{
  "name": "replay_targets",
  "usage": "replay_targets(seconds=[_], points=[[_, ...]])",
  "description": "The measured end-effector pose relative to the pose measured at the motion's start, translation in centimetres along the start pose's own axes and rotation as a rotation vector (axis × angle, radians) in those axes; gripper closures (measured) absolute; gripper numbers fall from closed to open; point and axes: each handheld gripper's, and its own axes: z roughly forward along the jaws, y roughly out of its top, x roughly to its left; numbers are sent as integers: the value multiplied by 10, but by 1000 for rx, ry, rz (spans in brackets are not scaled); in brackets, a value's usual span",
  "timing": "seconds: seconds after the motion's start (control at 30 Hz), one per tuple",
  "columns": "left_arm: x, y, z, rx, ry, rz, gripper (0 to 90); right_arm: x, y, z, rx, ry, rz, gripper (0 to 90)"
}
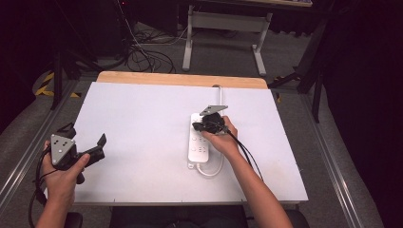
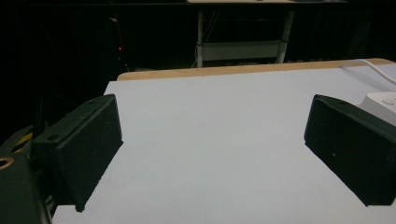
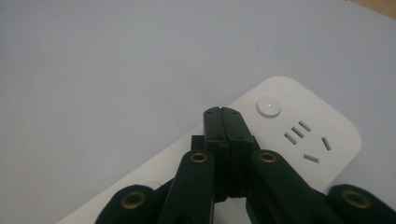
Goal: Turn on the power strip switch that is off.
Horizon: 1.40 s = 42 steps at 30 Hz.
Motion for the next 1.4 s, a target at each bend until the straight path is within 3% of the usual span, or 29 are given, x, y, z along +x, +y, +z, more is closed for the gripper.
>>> replay_targets(seconds=[0.57,1.03,1.2,1.4], points=[[0,-1,0,10,-2,-5,50,11,3,3,40,-75,-51,900],[-1,-1,0,11,-9,-8,46,9,18,6,156,-63,-31,900],[-1,-1,1,12,-14,-7,46,9,21,7,176,-65,-34,900],[-1,-1,0,8,-15,-15,46,10,20,9,153,-74,-26,900]])
